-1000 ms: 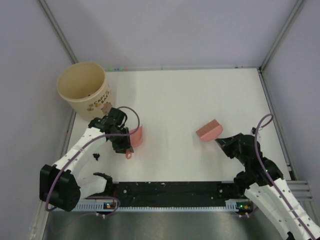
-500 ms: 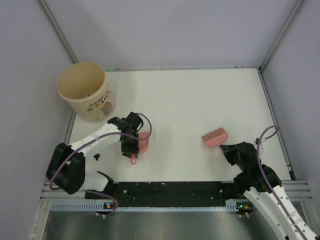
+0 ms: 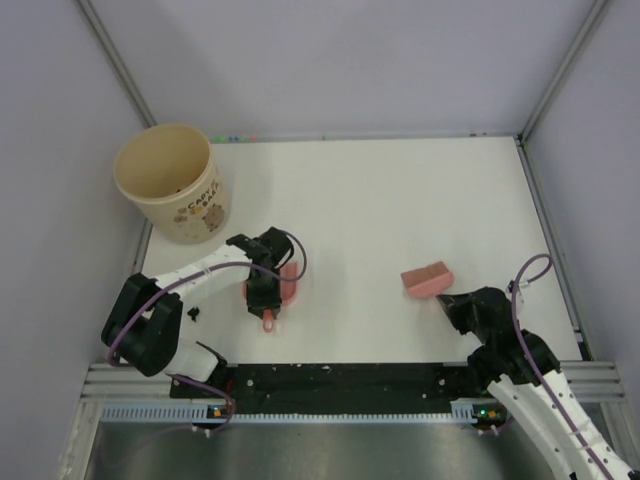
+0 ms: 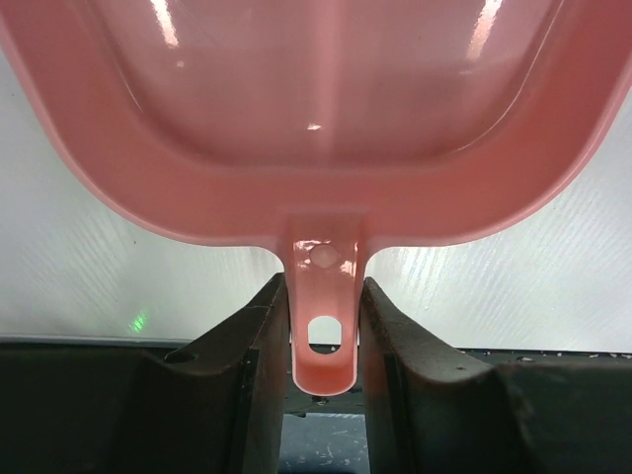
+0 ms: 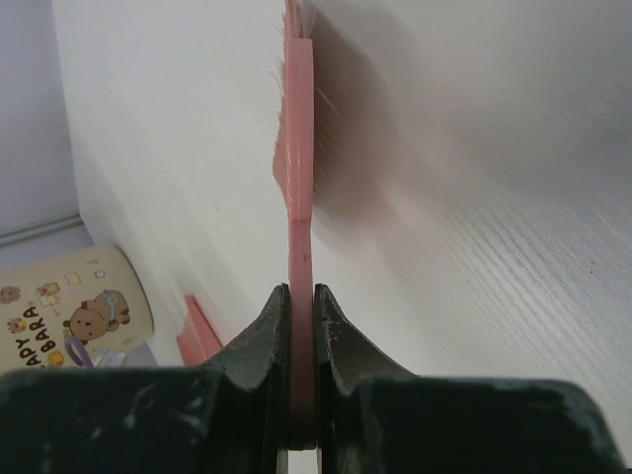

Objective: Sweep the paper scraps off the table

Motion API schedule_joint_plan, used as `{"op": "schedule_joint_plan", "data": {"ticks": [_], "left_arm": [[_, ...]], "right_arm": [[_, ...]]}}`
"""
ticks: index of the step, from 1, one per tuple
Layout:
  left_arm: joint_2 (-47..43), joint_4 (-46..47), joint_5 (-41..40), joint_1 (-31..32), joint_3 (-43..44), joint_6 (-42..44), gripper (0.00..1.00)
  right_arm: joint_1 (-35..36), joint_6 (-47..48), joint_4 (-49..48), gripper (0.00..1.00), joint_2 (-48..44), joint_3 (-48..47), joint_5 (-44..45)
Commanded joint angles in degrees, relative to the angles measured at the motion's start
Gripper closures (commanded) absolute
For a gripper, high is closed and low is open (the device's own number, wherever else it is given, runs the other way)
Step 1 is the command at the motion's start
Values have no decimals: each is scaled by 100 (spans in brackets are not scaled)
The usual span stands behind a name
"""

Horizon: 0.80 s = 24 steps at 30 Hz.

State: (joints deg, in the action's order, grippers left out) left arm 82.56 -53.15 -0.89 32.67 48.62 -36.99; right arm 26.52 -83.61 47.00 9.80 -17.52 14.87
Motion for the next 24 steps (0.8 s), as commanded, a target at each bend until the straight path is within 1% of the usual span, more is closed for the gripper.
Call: {"op": "schedule_joint_plan", "data": {"ticks": [1, 4, 8, 10, 12, 15, 17, 24], "left_arm": [[-12, -99, -70, 29, -19, -133, 71], [-91, -143, -78, 38, 16, -124, 59], [-214, -257, -105, 47, 95, -133, 40], [-302, -319, -122, 47, 148, -133, 29], [-364, -433, -140, 56, 235, -133, 22], [-504, -644, -184, 64, 428, -159, 16], [-644, -828, -236, 65, 604, -185, 15], [-1312, -1321, -307, 73, 1114, -203, 14]], "right_arm": [[63, -41, 107, 100, -49, 3, -64], [63, -41, 107, 100, -40, -6, -72], [63, -41, 134, 100, -49, 3, -99], [63, -41, 142, 100, -40, 20, -90], [72, -41, 169, 100, -40, 29, -90], [63, -41, 239, 100, -22, 29, -107], [64, -41, 300, 100, -22, 55, -134], [63, -155, 397, 100, -22, 292, -511]]}}
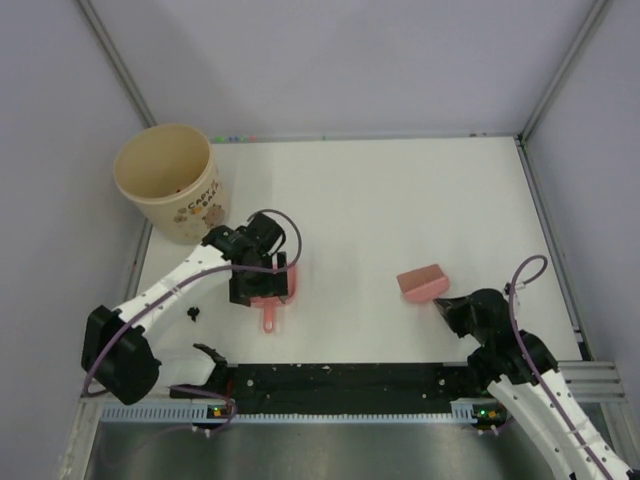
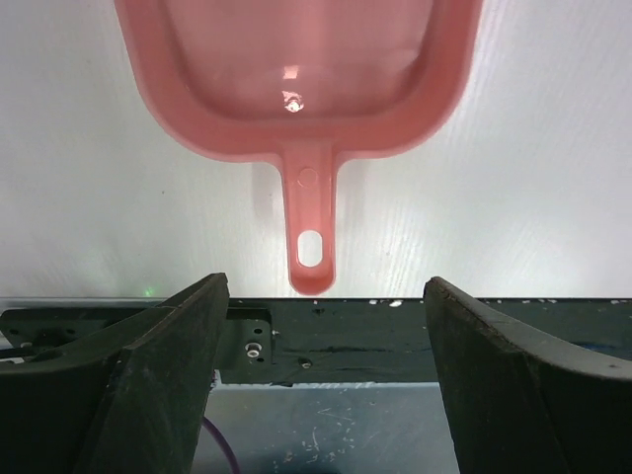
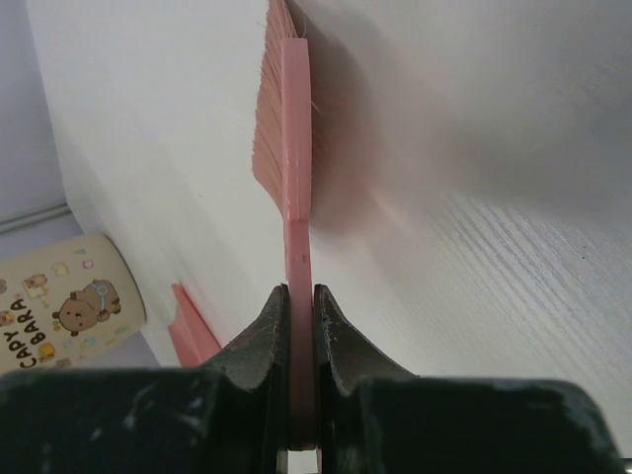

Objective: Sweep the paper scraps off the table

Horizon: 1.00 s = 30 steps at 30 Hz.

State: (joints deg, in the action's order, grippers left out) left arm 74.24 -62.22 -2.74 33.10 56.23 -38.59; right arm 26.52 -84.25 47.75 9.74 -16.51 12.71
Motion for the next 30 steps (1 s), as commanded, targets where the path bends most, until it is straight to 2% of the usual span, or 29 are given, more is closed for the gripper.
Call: {"op": "schedule_joint_plan", "data": {"ticks": [1, 10, 12, 18, 21, 24, 27, 30], "left_arm": [[-611, -423, -113, 30, 380, -35, 14], [-1789, -625, -288, 30, 187, -43, 15], [-2000, -634, -288, 30, 99, -87, 15], [-2378, -678, -429, 38, -85, -210, 15], [-2475, -696, -455, 30, -103, -202, 16], [-2528, -695, -499, 30, -121, -167, 16], [-2546, -713, -525, 30, -138, -123, 16], [-2572, -722, -543, 30, -147, -88, 16]], "right_arm": [[63, -135, 358, 100, 2, 236, -339], [72, -294, 525, 100, -7, 482, -594], [72, -329, 525, 96, -7, 509, -621], [63, -364, 516, 91, 2, 535, -691], [63, -417, 525, 80, 46, 535, -761], [63, -443, 534, 61, 177, 518, -831], [63, -443, 551, 49, 379, 447, -867], [63, -470, 613, 22, 599, 333, -902]]}}
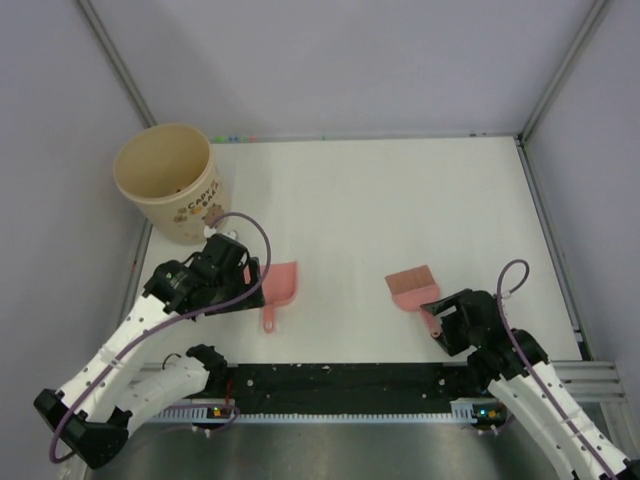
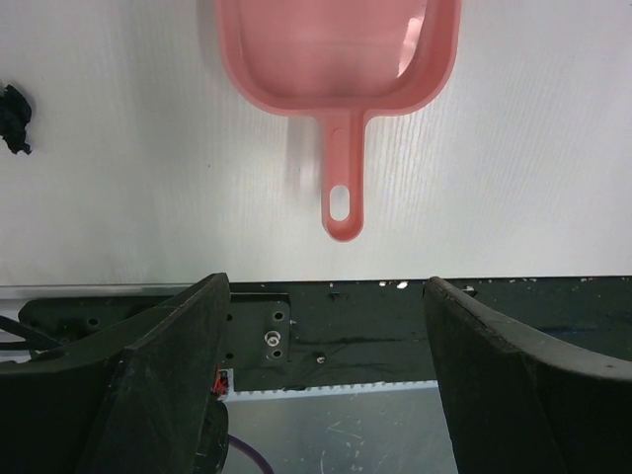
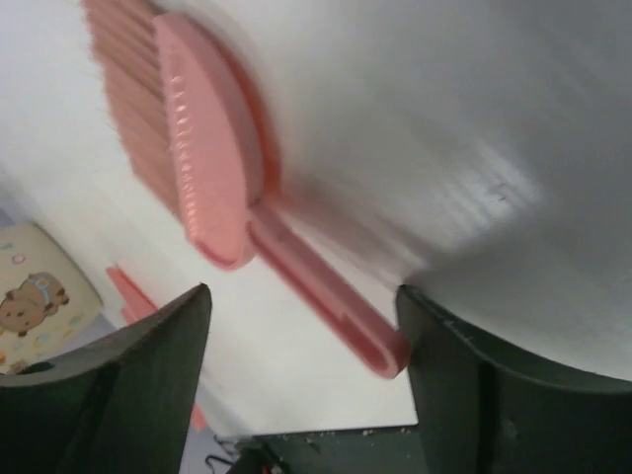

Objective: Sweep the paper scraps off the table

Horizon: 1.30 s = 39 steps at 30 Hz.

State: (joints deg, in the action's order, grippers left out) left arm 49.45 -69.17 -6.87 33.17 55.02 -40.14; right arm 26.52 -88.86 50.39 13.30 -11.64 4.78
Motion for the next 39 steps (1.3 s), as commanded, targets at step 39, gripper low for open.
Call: {"op": "schedule_joint_plan", "data": {"ticks": [39], "left_arm": [[-1657, 280, -1632, 23, 870, 261, 12]], "right_arm": [[55, 3938, -1786, 1, 3119, -4295, 771]]}}
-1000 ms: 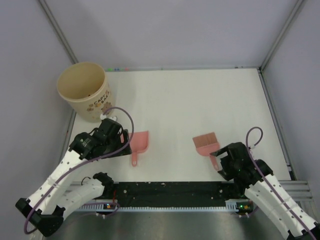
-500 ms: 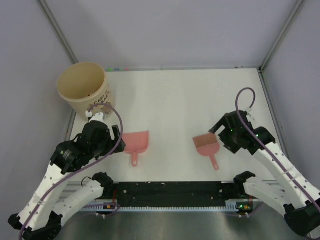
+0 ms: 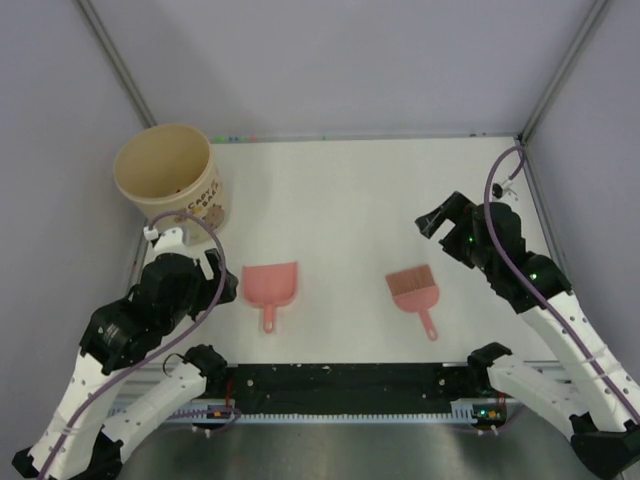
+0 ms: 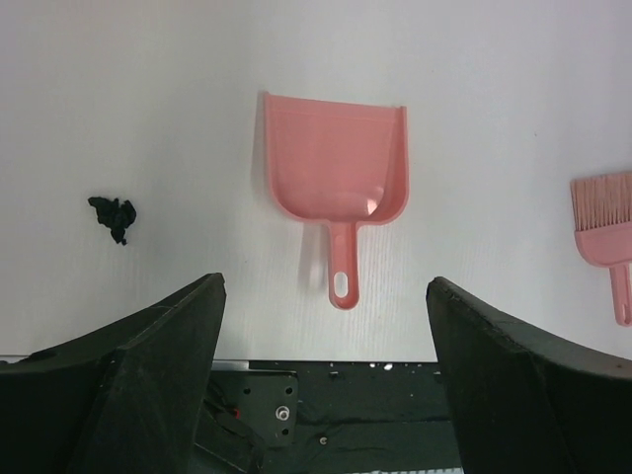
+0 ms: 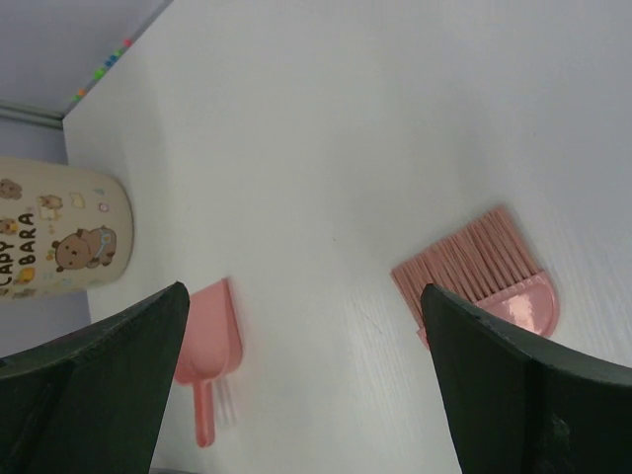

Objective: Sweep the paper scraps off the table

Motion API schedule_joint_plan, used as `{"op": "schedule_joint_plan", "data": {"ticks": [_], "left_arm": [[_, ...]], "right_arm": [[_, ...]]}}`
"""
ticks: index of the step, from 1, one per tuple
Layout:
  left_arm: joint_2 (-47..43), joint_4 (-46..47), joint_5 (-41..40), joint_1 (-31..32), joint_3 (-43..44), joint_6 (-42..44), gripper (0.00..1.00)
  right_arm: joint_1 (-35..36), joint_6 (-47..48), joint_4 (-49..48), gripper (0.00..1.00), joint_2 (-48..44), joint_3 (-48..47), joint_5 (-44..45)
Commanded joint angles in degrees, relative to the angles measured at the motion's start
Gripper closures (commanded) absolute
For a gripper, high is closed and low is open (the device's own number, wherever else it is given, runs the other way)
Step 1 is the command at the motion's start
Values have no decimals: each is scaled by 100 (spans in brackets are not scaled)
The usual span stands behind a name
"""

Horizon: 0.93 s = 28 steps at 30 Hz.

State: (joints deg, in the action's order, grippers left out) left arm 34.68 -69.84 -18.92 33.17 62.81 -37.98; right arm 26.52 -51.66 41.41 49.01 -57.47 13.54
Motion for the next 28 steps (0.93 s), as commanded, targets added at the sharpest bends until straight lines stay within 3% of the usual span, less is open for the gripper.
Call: {"op": "schedule_joint_plan", "data": {"ticks": [1, 4, 14, 28], "left_arm": [[-224, 375, -516, 23, 74, 19, 11], [-461, 550, -718, 23, -31, -52, 1], [-1349, 1210, -894, 23, -453, 18, 1], [-1367, 1271, -886, 32, -647, -272, 1]], "right_arm": [[63, 183, -985, 1, -550, 428, -89], [63, 77, -1073, 1, -770, 649, -18], [55, 77, -1056, 1, -885, 702, 26], [55, 305, -1065, 1, -613, 544, -79]]}}
